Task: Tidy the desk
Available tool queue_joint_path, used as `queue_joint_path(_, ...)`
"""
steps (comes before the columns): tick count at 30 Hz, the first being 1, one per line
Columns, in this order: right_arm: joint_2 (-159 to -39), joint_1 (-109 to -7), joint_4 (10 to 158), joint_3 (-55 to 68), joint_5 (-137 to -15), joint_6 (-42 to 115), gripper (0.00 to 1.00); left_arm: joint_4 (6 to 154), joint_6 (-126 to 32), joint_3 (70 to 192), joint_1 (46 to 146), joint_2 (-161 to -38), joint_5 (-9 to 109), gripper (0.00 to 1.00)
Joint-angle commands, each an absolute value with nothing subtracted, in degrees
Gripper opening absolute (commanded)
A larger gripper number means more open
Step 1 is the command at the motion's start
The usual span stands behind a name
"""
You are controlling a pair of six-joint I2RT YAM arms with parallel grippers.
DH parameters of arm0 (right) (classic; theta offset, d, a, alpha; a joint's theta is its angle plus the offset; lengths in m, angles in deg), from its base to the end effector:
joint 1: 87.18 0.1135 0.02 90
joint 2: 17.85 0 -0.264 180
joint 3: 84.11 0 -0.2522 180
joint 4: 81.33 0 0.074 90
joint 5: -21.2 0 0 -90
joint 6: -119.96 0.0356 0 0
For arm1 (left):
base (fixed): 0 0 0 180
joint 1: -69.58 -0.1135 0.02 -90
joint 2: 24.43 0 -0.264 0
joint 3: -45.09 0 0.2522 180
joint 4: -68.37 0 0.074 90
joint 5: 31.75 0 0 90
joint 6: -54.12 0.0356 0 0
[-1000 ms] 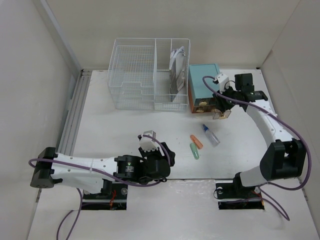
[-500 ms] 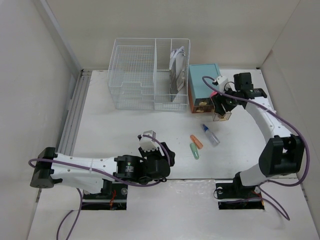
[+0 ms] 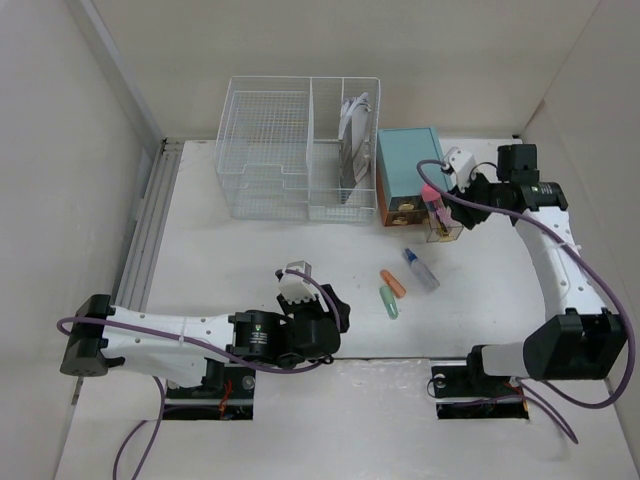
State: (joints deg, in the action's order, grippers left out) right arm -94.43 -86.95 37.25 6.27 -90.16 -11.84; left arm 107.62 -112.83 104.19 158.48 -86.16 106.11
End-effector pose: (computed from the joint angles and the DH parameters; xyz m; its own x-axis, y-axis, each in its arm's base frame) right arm 0.2755 0.0141 0.3471 -0.3936 -0.6223 -0.6766 -0.6814 0.6915 -0.2397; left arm 0.0306 -0.2192 0.2691 -0.6461 -0.3996 -0.6503 0.1366 0.7778 -0.6135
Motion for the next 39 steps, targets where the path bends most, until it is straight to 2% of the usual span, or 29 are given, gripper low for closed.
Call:
queue_joint_path(1,-93.8,-89.0,30.2,6.3,-93.9,-30.4,0.55,107.6,-112.8,102.8,158.8,-84.6,107.1,0.63)
queue_joint_path(2,-94.3,-89.8,27.4,6.8,-95.4,-33.9,0.50,107.1,-112.8,102.8,158.8,-84.6,107.1,0.63)
queue_joint_path(8,-97.3,-92.8,21.1,7.4,-100.5,-49.8,0.45,106.6,-112.8,102.3,158.8,-84.6,107.1,0.63)
queue_joint_path(18,-104.7,-93.9,19.6,5.8,-106.4,-52.7,0.42,106.6,-112.8,100.6,158.8,-83.0,106.6,0.63)
queue_joint_path(23,-107.1,-93.9,20.2,4.7,-106.9,-52.7,0.36,106.6,-113.3,100.6,158.8,-83.0,106.6,0.63)
queue_joint_path(26,-107.1,-93.9,20.8,5.7,-106.4,-52.7,0.29,106.6,-113.3,100.6,158.8,-83.0,106.6,0.63)
queue_joint_path(29,-105.7,-93.9,20.8,7.1,-105.2,-52.7,0.14,106.6,-113.3,100.6,158.8,-83.0,106.6,0.63)
queue_joint_path(30,-104.3,-93.9,20.8,7.9,-105.2,-52.7,0.05,106.6,-113.3,100.6,158.8,-83.0,106.6,0.63)
queue_joint_path(31,-103.7,-93.9,20.8,7.9,-104.6,-52.7,0.02,106.6,-113.3,100.6,158.8,-83.0,106.6,0.63)
queue_joint_path(39,-97.3,-93.9,18.3,12.2,-103.4,-54.3,0.00,105.4,-112.3,100.6,158.8,-83.5,106.6,0.63)
